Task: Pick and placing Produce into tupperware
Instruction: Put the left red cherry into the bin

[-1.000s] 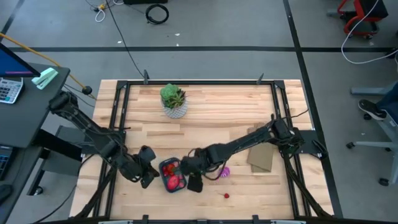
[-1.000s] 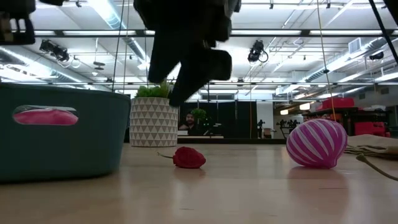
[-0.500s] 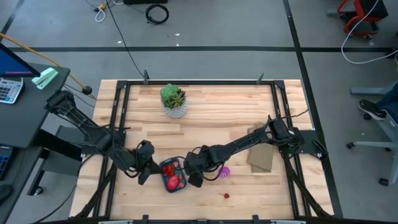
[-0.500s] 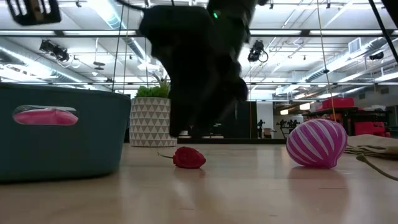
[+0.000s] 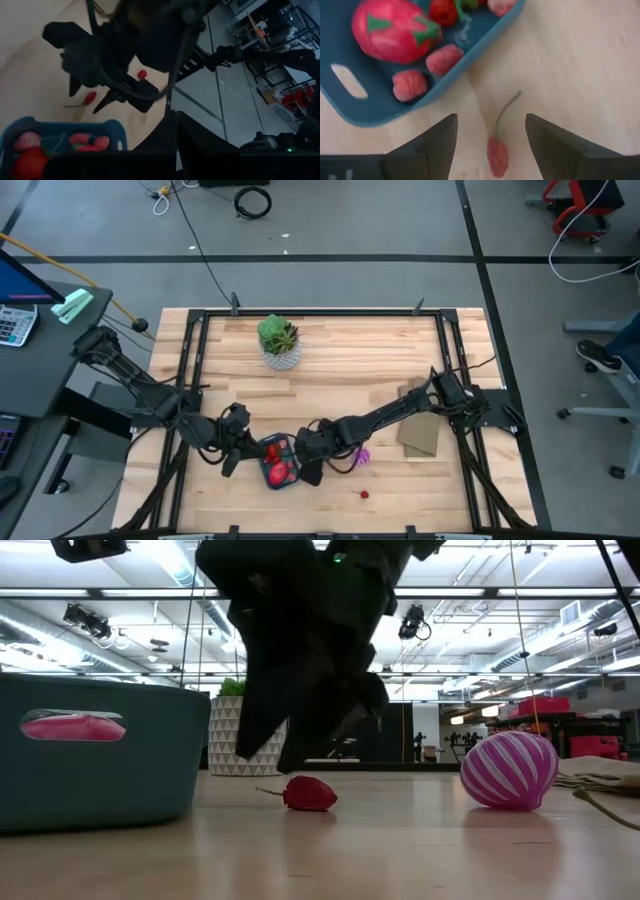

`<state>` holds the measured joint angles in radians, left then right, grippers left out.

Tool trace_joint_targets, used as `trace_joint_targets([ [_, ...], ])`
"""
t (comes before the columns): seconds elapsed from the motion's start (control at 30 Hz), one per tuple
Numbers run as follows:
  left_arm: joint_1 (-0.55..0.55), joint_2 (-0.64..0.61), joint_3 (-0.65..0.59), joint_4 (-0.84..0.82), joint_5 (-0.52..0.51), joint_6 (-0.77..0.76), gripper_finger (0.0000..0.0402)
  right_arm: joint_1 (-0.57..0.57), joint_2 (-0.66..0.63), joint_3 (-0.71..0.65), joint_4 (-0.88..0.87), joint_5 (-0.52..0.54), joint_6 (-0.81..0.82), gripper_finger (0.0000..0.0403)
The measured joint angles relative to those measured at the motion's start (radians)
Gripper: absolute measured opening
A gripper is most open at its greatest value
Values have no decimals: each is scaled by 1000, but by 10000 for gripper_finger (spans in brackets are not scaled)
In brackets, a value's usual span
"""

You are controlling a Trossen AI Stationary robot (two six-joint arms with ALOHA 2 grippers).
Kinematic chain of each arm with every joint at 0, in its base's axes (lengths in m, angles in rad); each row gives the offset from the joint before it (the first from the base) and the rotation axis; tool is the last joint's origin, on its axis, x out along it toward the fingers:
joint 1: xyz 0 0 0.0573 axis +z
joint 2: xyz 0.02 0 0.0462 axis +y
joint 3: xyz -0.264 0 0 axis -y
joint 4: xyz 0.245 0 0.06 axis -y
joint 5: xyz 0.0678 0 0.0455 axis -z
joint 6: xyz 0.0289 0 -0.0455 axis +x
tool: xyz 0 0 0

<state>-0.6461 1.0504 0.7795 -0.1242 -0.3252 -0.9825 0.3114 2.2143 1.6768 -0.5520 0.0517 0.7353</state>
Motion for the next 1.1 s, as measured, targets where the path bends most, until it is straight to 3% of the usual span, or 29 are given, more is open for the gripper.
trace_joint_targets([
  [0.2, 6, 0, 0, -1, 0, 11, 26, 22, -1, -14, 5, 23, 4, 242],
  [0.67, 6, 0, 0, -3, 0, 10, 12, 31, -8, -121, 29, 90, 64, 234],
  [0.87, 6, 0, 0, -3, 0, 10, 26, 31, -7, -124, 62, 89, 84, 178],
  [1.1, 6, 0, 0, -3, 0, 9, 13, 28, -3, -116, 68, 85, 150, 96],
])
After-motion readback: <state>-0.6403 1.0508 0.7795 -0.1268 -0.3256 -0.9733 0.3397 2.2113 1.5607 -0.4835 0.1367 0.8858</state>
